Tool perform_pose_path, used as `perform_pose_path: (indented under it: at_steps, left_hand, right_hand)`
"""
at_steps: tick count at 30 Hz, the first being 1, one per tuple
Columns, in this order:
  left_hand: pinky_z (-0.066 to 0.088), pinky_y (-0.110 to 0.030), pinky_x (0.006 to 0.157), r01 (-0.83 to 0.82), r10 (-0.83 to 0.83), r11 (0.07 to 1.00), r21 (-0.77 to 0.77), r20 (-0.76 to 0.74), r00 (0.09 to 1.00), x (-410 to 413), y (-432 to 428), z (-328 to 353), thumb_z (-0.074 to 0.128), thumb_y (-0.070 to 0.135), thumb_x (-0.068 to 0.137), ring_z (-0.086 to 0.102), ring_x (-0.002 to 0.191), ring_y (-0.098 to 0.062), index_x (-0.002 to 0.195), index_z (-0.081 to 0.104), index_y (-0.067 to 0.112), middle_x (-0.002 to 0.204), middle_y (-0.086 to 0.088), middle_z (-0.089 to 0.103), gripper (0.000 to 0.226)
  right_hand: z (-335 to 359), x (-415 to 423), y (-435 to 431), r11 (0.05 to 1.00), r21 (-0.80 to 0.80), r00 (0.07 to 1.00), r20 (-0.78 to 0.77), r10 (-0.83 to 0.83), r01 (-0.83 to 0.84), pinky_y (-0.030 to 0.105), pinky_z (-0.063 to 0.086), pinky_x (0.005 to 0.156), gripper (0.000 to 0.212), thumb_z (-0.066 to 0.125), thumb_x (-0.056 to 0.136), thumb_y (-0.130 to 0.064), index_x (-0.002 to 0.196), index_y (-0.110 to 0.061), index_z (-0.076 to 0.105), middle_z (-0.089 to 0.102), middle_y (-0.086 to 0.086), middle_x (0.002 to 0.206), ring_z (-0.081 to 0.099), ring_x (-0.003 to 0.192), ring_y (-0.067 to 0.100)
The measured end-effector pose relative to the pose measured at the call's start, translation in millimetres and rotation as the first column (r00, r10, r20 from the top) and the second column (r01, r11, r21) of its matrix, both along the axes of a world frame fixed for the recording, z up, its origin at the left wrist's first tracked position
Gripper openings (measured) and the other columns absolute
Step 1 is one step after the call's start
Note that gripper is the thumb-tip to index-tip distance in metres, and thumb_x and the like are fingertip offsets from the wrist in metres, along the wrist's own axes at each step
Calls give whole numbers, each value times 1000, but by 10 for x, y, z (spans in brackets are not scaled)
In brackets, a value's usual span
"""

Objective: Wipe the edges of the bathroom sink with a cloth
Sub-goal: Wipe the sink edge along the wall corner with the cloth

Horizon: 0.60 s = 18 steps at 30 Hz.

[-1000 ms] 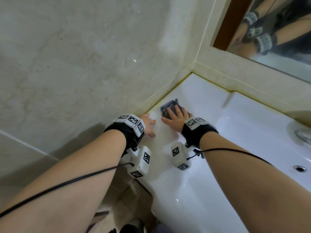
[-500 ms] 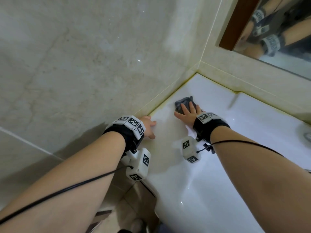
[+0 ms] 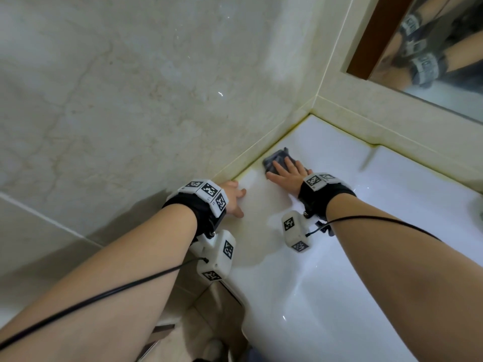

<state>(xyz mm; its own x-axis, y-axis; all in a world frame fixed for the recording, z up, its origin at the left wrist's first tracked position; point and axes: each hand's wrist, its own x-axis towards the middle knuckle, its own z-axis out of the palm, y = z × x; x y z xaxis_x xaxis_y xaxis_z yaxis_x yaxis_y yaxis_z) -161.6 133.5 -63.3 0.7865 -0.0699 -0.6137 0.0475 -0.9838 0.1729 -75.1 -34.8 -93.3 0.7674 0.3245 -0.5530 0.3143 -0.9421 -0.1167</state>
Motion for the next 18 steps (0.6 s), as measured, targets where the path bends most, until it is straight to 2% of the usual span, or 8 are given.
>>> perform_pose_path:
  at_steps: [4, 9, 14, 18]
  left_hand:
    - [14, -26, 117, -8, 8, 1000, -9, 2, 1000, -4, -2, 6, 55, 33, 92, 4, 148, -19, 152, 11, 19, 160, -3, -4, 76]
    - [19, -26, 115, -32, 32, 999, -5, 26, 999, -3, -14, 6, 59, 31, 90, 12, 147, -19, 151, 14, 10, 160, -4, 3, 79]
    - [16, -25, 115, -16, 16, 1000, -9, 19, 1000, -49, -1, 15, 56, 33, 91, 7, 147, -18, 152, 12, 18, 160, -3, -2, 76]
    - [15, -26, 116, -10, 10, 1000, -21, 8, 1000, -76, 11, 13, 55, 32, 92, 4, 148, -18, 152, 11, 20, 160, -4, -5, 75]
  right_hand:
    - [-3, -53, 83, 997, 2, 997, 18, -76, 76, 46, -8, 115, 71, 21, 85, -70, 145, -41, -3, -19, -5, 155, -17, 143, 24]
    - [-99, -275, 464, 999, 52, 1000, -3, -8, 8, 45, -9, 114, 75, 19, 81, -75, 144, -42, -4, -17, -7, 156, -16, 143, 22]
    - [-4, -220, 296, 996, 14, 995, -37, 92, -91, 47, -8, 114, 64, 21, 87, -67, 144, -45, 3, -20, -4, 155, -18, 143, 25]
    - [58, -167, 16, 1000, 15, 1000, -18, 2, -2, 47, -8, 115, 63, 23, 89, -62, 145, -41, 4, -19, -3, 156, -19, 143, 26]
